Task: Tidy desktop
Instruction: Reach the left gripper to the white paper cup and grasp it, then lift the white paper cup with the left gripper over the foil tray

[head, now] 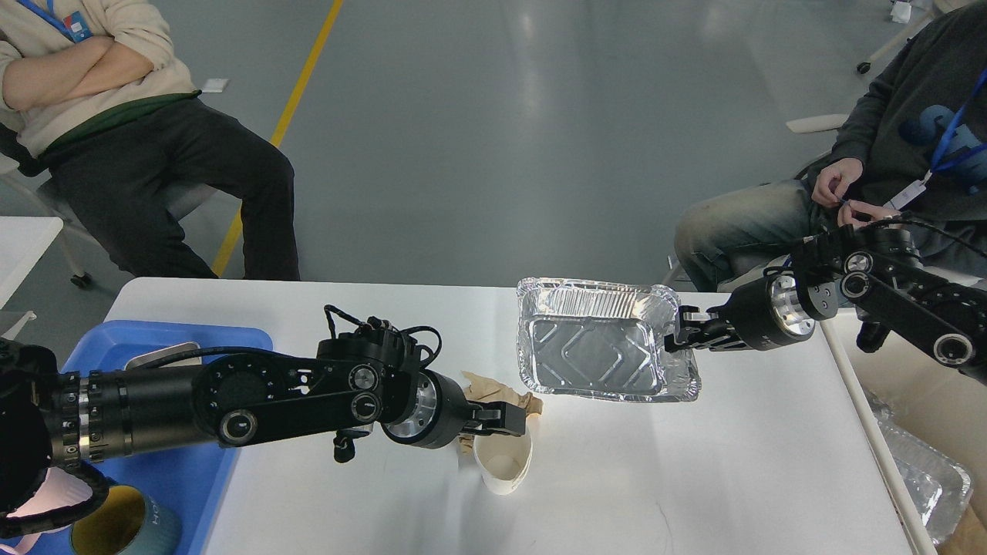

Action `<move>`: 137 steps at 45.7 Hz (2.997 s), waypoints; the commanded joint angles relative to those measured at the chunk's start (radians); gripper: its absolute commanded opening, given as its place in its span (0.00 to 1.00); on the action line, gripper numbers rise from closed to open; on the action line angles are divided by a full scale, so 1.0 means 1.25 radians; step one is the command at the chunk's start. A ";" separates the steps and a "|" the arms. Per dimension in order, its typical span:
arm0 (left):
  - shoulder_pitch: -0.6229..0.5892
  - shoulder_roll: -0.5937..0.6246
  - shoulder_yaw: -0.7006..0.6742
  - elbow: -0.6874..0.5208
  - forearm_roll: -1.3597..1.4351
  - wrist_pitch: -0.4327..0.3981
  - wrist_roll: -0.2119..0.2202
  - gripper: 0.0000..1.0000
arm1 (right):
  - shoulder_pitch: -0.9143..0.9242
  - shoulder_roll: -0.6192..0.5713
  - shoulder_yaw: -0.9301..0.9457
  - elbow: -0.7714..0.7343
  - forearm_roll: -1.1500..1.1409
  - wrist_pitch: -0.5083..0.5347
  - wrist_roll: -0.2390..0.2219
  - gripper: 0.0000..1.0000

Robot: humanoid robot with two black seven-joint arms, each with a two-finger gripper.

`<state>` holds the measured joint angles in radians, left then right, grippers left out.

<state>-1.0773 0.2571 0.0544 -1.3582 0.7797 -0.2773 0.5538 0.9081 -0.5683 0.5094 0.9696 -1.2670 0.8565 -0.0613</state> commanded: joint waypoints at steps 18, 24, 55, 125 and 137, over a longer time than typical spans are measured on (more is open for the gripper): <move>0.026 -0.022 0.042 0.023 0.057 0.001 0.020 0.58 | -0.002 0.002 0.000 -0.005 0.000 -0.002 0.000 0.00; 0.035 -0.031 0.042 0.029 0.061 0.002 0.020 0.33 | -0.002 0.002 0.001 -0.005 0.000 -0.003 0.000 0.00; -0.084 0.078 0.025 -0.095 -0.015 -0.161 0.045 0.00 | -0.004 0.003 0.001 -0.006 0.000 -0.004 0.000 0.00; -0.444 -0.365 0.058 0.585 -0.283 -0.361 -0.043 0.00 | 0.002 -0.003 0.002 -0.012 0.006 0.004 0.000 0.00; -0.372 -0.366 0.060 0.581 -0.270 -0.303 -0.060 0.01 | 0.001 -0.010 0.005 -0.011 0.007 0.004 0.000 0.00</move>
<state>-1.5717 -0.2006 0.1278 -0.6321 0.4399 -0.6693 0.4828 0.9113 -0.5808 0.5143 0.9555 -1.2579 0.8621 -0.0614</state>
